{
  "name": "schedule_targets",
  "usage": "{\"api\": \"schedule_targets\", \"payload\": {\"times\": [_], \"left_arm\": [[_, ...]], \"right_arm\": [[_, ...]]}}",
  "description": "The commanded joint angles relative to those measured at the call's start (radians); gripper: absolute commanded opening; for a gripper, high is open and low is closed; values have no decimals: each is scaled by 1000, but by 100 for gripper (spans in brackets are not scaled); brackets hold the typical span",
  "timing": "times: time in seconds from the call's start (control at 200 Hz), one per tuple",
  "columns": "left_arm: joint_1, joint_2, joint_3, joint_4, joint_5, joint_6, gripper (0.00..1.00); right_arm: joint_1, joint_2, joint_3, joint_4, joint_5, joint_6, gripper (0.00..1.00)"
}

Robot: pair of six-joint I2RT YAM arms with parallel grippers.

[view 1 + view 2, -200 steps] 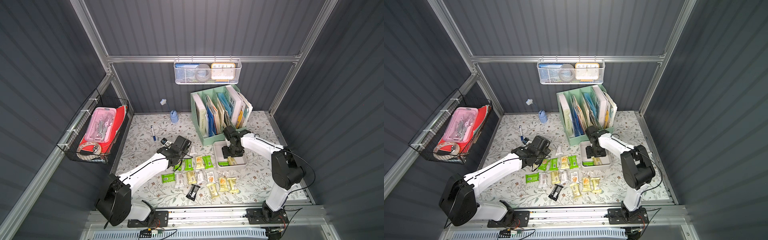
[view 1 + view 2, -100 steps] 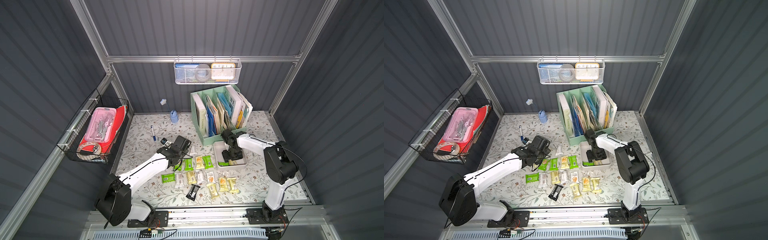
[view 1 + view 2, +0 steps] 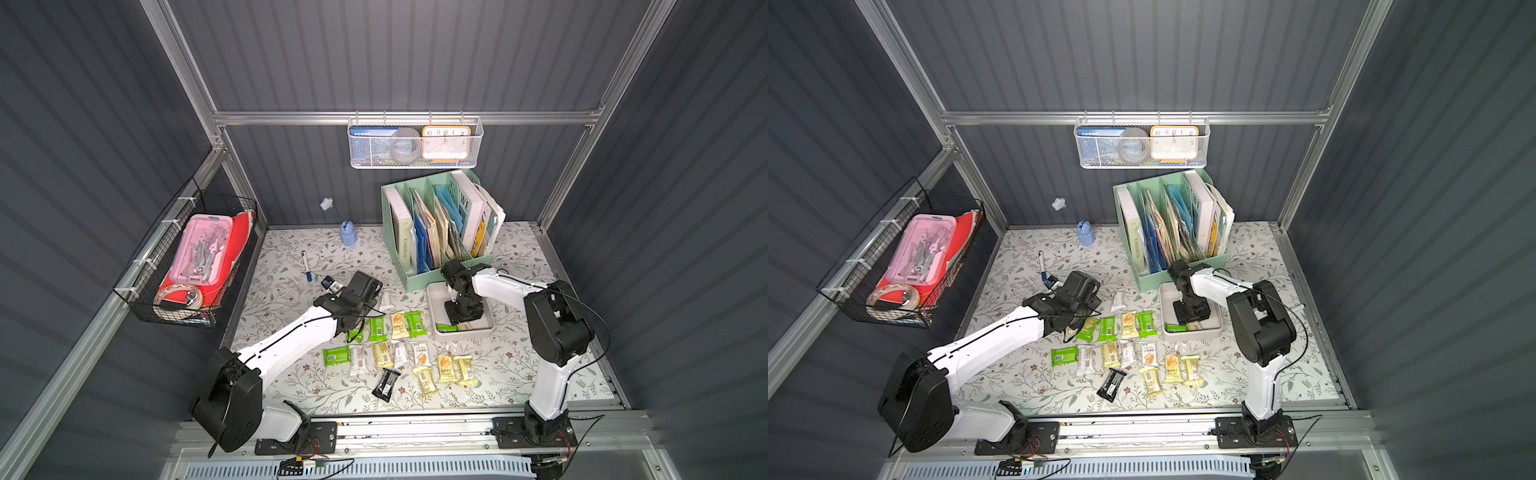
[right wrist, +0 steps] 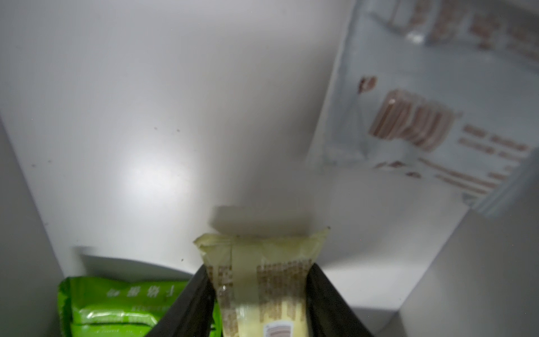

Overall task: Take the cookies out of the storage box
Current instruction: Pick up the cookie from the storage box.

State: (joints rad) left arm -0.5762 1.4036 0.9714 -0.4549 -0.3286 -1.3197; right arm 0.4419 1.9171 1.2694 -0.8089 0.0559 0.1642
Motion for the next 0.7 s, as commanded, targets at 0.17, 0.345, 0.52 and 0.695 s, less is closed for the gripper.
{"api": "schedule_targets", "payload": {"times": [0.17,0.345,0.52,0.695], "left_arm": [[8,-2,-2,-17,-4,-9,59],[7,-2,-2,-16,-3,-9,59],[8,0,0,-15,-1,-9,59],[7,0,-2,-13,0,-10,59]], "right_arm": [[0,-38,-11,-40,0,-5,46],[0,-95,-11,-58,-7,13,45],[0,-162,-23,-80,-19,37,44],[0,-253,-58,-113,-13,72,43]]}}
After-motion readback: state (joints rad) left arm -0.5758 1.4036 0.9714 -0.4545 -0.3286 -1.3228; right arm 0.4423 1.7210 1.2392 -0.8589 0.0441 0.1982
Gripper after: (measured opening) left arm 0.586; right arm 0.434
